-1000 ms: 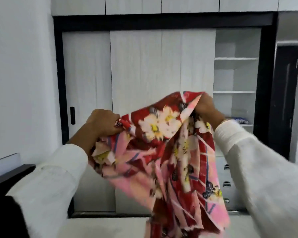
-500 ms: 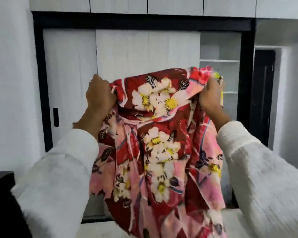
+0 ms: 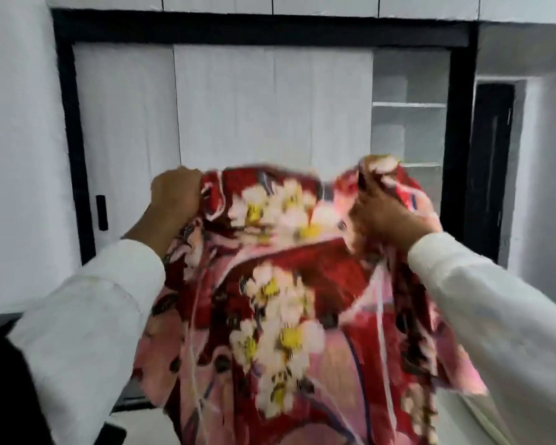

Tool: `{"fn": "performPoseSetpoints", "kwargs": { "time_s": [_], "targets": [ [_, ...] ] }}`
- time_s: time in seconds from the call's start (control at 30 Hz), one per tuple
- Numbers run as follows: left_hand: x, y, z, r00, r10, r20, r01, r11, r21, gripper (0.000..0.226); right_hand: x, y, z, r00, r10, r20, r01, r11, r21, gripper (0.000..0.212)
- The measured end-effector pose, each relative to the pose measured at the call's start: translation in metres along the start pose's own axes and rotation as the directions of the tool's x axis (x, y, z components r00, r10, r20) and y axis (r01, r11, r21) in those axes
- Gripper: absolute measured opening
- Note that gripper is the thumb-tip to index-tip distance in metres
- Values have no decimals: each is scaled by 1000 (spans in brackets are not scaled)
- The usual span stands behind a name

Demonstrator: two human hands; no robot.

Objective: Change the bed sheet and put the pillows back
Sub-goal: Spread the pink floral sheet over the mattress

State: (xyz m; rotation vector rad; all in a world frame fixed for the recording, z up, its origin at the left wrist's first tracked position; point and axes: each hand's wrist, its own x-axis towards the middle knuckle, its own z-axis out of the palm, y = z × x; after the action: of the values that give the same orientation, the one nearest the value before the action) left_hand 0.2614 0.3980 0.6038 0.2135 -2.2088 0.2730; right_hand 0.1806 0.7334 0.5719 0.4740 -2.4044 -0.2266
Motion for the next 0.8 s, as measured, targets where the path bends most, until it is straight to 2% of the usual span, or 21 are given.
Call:
{"fn": "performPoseSetpoints", "kwargs": {
  "time_s": [0.03,0.07,0.1,0.13,0.17,0.2,0.23,0.27,0.33,0.37,0.4,0.47,0.5,0.53,0.57,0.6,0.63,0.67,0.7,0.73,0.8],
  "targets": [
    [-5,-6,4,1000,-2,16,2,1000,2,23,-4,11,20,999,26,32,-27,999,42,41],
    [-3,-12,3,999,-35,-16,35,999,-18,23,0,22,29,1000,19,-18,-18,999,49,42],
    [4,-19,-2,993,-93,-78,89,995,-52,23,9,28,26,985,62,-160,-66,998,-16,42],
    [15,-25,-10,975,-160,-157,144,984,-109,23,21,35,16,938,120,-326,-159,983,-96,46],
    [25,-29,-17,952,-205,-226,168,971,-171,23,32,36,-4,898,156,-412,-219,970,-109,55],
    [31,-28,-23,939,-228,-259,169,958,-230,23,40,35,-27,893,195,-406,-263,957,-120,65],
    [31,-24,-26,949,-210,-233,146,953,-266,24,41,29,-38,905,267,-332,-321,940,-117,72],
    [27,-16,-26,982,-126,-143,90,967,-239,26,40,19,-44,895,329,-302,-364,929,-65,75],
    [9,0,-9,987,24,158,-1,989,-146,30,31,-3,-23,906,335,-257,-378,915,-140,71],
    [1,1,1,973,16,231,14,991,-131,29,23,-10,-6,923,320,-214,-363,908,-208,68],
    [-3,-1,6,979,-32,201,69,981,-179,28,14,-12,7,932,333,-143,-358,910,-208,69],
    [2,-13,5,967,-253,32,245,888,-390,25,10,-6,15,930,354,-100,-363,927,-98,78],
    [7,-18,1,925,-378,-47,306,811,-498,23,13,-1,10,920,362,-152,-370,929,-25,80],
    [11,-19,-3,881,-466,-84,324,722,-611,21,16,-1,4,895,375,-241,-359,927,107,83],
    [12,-16,-5,867,-495,-55,313,628,-712,19,19,-4,1,871,410,-269,-348,904,250,89],
    [13,-10,-4,882,-470,26,305,528,-793,17,18,-12,-4,864,446,-232,-318,842,435,99],
    [6,-1,-1,907,-395,147,313,397,-863,14,12,-24,-3,865,473,-167,-274,726,631,103],
    [-2,11,5,919,-280,280,351,252,-902,14,5,-38,-2,866,495,-69,-251,552,795,99],
    [-10,23,13,922,-128,365,383,162,-910,21,-5,-52,-2,880,472,46,-242,363,900,92],
    [-24,37,21,920,35,391,382,150,-912,31,-22,-67,-2,906,391,162,-251,186,950,86],
    [-58,66,33,867,283,410,358,216,-908,52,-42,-101,4,927,241,288,-289,-30,957,65]
  ]
}}
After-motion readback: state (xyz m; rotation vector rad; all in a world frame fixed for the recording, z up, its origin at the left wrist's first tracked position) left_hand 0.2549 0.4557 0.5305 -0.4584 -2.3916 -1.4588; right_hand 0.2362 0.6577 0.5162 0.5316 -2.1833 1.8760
